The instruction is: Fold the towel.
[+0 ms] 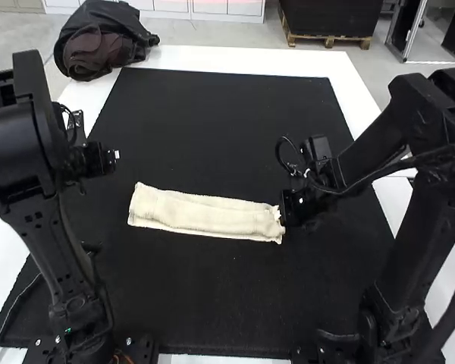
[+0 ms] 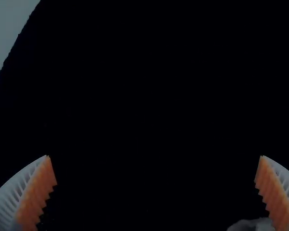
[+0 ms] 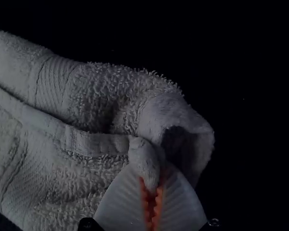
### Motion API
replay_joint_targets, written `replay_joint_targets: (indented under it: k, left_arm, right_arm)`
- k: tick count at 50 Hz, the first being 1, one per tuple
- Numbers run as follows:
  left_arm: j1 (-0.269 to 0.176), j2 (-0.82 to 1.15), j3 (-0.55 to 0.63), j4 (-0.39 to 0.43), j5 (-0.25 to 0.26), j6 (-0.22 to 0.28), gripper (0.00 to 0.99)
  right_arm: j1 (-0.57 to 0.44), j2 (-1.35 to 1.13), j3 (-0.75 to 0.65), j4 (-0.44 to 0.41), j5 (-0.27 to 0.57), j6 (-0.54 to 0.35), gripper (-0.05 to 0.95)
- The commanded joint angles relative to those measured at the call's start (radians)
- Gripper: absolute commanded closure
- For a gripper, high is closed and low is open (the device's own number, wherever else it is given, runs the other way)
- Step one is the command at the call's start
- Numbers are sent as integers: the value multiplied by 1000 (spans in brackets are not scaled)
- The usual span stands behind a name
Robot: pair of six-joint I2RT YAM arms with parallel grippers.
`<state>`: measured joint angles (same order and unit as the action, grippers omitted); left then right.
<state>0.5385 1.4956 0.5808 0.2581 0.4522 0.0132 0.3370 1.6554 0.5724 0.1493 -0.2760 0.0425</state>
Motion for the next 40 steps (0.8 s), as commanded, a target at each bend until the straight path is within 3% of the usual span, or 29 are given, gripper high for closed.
replay_joint_targets:
  k: [1, 23, 40]
  left_arm:
    - [8, -11, 24, 6, 0, -10, 30]
    - [5, -9, 25, 0, -10, -12, 30]
    - [8, -9, 19, -5, -17, -7, 30]
  right_arm:
    - [20, -13, 17, -17, -65, -1, 923]
    - [14, -177, 133, -145, -74, 74, 923]
    - [19, -200, 98, -162, -97, 80, 923]
